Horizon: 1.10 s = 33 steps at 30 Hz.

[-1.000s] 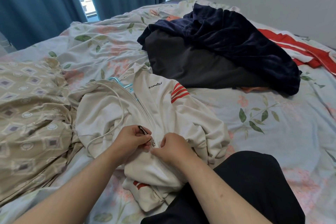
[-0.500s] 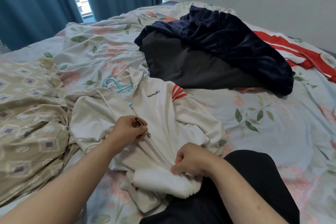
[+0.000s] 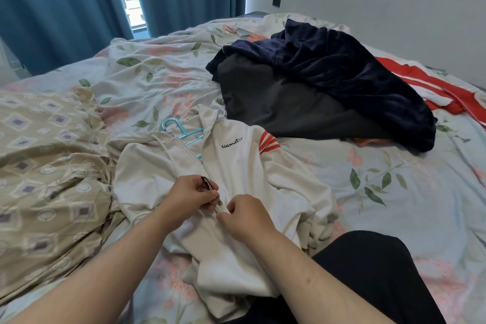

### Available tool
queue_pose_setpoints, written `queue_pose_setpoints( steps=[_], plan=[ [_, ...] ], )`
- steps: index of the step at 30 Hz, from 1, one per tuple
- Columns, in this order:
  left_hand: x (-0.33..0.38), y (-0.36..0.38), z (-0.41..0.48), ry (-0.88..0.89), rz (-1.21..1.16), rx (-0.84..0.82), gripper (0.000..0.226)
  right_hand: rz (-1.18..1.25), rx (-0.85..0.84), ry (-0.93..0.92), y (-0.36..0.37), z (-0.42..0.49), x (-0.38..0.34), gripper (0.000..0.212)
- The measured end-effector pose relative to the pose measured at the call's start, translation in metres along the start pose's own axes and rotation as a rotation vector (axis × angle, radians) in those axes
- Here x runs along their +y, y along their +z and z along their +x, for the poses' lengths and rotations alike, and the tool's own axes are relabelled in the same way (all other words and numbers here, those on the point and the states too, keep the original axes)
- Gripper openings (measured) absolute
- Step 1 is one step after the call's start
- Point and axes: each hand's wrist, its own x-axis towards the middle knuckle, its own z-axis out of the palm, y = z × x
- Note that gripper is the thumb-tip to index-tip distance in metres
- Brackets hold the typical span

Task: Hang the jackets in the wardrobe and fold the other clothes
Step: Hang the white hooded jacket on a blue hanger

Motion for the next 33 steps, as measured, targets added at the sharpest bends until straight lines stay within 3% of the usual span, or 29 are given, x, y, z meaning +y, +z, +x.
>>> queue_pose_setpoints(
  steps=[4,16,26,31,33],
  plan=[
    [-0.002,-0.001,-0.001,-0.012,-0.027,-0.019,0.010,0.083,0.040,0.019,0.002,-0.002,0.003,0.037],
    [0.003,0.016,-0.002,-0.011,-0.054,0.004,0.012,0.143,-0.064,0.050,-0.032,-0.023,0.013,0.021],
    [-0.005,0.033,-0.009,0.002,-0.083,-0.008,0.010,-0.102,-0.273,0.111,-0.080,-0.050,0.035,0.020],
    [-0.015,0.037,-0.017,-0.048,-0.094,-0.035,0.011,-0.405,-0.462,0.158,-0.092,-0.056,0.031,0.009],
    [-0.017,0.035,-0.020,-0.065,-0.085,-0.078,0.011,-0.527,-0.514,0.122,-0.091,-0.051,0.018,0.015]
  ],
)
